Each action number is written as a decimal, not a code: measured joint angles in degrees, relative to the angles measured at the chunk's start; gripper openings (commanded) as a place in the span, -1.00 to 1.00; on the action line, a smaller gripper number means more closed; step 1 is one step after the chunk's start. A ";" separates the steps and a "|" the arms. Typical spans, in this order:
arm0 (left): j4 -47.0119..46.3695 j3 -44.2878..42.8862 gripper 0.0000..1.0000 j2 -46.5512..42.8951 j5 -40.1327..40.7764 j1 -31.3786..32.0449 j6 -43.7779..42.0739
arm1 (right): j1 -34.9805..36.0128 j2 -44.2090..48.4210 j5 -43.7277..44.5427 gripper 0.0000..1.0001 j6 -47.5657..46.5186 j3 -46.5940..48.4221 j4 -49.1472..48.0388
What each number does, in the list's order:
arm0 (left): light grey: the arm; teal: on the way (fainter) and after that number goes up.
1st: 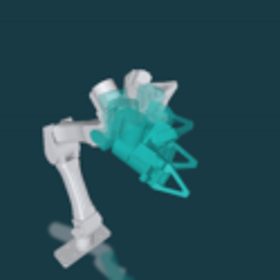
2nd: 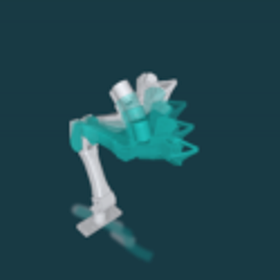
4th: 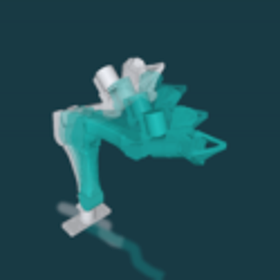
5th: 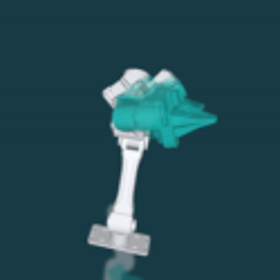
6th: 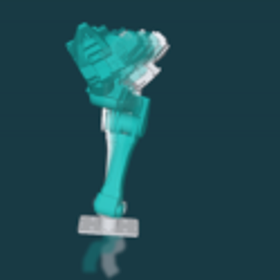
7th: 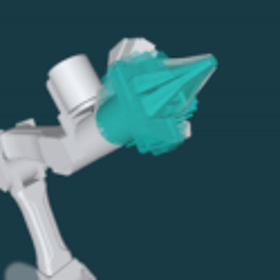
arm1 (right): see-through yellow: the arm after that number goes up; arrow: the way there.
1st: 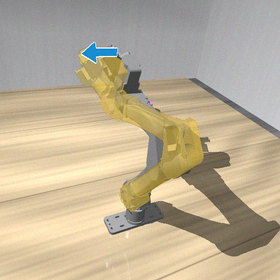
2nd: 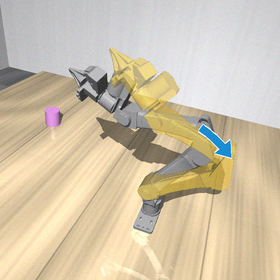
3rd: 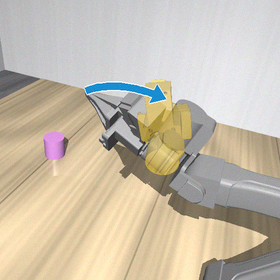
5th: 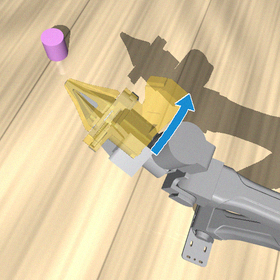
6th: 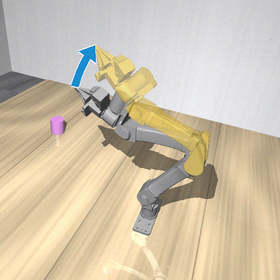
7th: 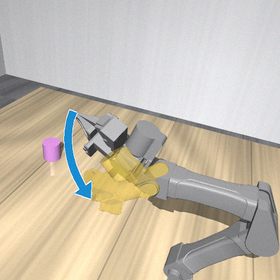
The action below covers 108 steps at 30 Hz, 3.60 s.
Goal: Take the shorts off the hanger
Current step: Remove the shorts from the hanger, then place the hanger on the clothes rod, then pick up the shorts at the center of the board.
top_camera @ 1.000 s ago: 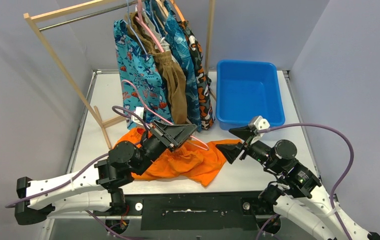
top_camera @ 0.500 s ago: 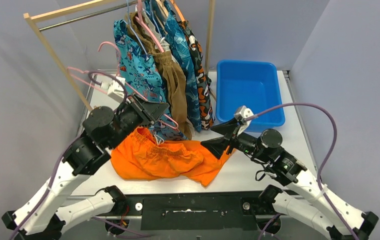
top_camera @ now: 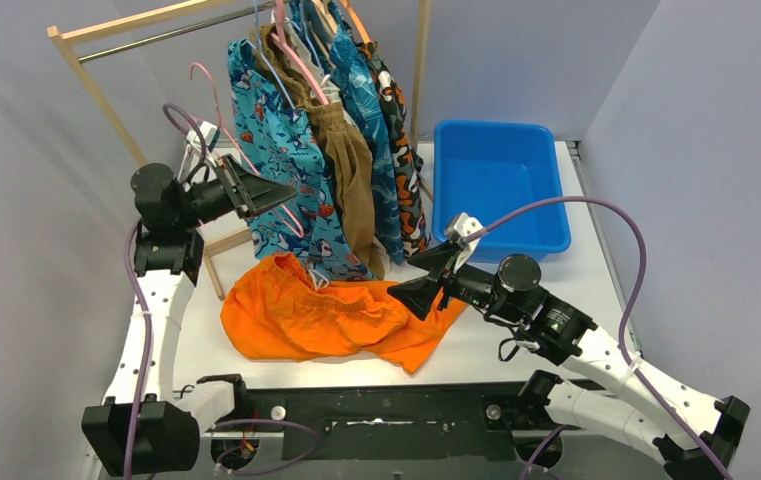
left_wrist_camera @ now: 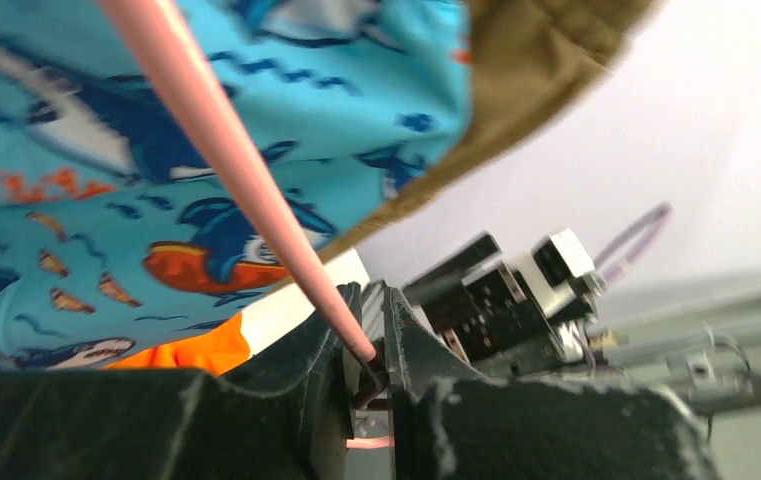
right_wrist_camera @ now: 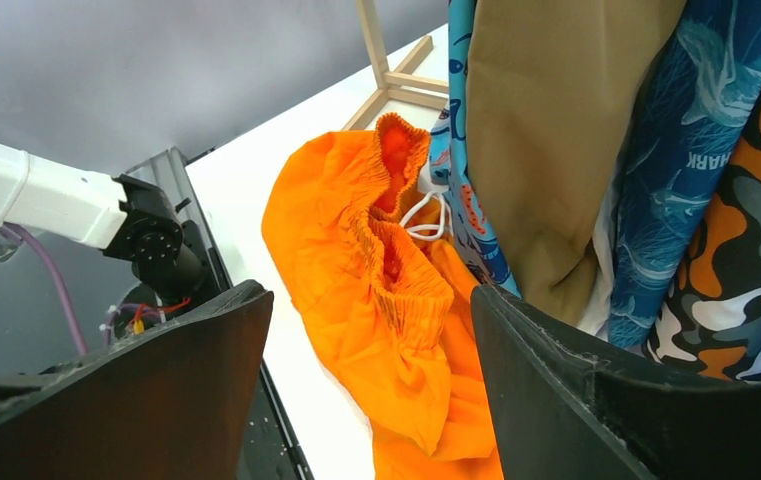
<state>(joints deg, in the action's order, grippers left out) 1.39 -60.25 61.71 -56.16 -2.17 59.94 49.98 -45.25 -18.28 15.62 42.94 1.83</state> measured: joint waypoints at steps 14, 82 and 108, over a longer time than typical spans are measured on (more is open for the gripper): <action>-41.83 -5.60 -1.00 7.87 -19.54 -5.97 27.96 | 0.22 -3.06 2.12 0.48 -2.80 0.48 1.42; -17.07 16.90 0.63 -20.50 0.63 -16.22 4.20 | 5.09 -10.93 5.09 0.69 -18.25 -10.19 -8.68; 23.52 26.27 0.64 -28.30 41.86 -14.99 -27.26 | 14.91 -55.32 15.74 0.79 -28.17 25.46 -6.60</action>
<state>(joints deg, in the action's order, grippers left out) 24.91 -33.98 33.41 -14.31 -17.17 32.69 64.88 -100.57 -2.55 -12.56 68.40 -4.78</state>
